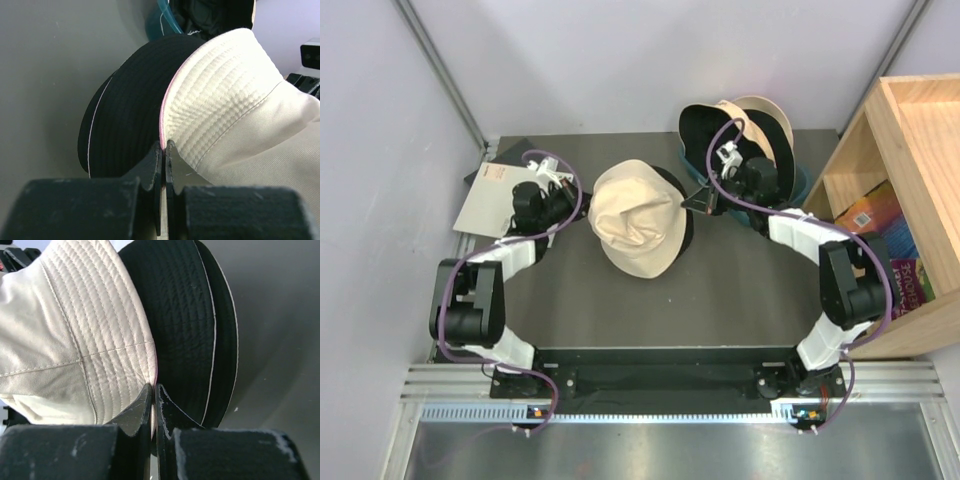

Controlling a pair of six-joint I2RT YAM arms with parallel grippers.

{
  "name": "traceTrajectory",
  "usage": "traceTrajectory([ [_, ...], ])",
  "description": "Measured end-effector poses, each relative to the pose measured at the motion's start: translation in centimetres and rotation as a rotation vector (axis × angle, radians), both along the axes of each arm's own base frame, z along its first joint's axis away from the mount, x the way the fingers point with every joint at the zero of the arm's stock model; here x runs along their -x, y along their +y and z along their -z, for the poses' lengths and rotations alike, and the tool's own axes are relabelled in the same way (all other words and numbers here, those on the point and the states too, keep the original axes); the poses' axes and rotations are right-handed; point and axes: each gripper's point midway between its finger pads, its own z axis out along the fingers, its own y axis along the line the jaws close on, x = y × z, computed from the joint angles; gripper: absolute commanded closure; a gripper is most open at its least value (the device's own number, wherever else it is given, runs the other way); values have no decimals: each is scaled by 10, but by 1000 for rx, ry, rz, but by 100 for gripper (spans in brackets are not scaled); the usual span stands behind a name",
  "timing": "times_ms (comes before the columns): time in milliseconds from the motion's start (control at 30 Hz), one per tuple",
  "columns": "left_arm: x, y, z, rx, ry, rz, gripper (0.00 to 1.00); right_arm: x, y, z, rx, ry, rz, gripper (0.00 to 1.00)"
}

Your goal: Stack the hats

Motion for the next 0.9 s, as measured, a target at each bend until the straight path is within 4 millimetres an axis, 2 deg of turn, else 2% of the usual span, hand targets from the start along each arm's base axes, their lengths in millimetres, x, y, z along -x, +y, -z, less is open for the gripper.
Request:
traceTrajectory([
  [200,-19,-7,-1,-21,-13,16,100,-10,-8,11,29,-1,42,100],
  [267,-28,-6,5,-52,-4,-2,100,-15,-17,23,74,11,82,100],
  [367,-39,-4,25,-113,49,-25,100,-20,-41,57,162,86,164,100],
  [500,-49,-12,38,-176,78,-13,100,-8,-59,87,235,166,206,100],
  [633,-54,-20,36,-211,60,9,100,15,-66,97,269,217,207,100],
  [733,-55,-19,34,-225,48,16,100,20,-73,79,268,202,225,74],
  [767,-55,-19,34,-229,46,19,100,20,-75,67,261,180,232,56],
  [867,-54,-20,35,-235,44,26,100,18,-84,29,232,105,265,35],
  [900,-53,-20,35,-235,44,28,100,15,-86,12,214,65,273,32],
])
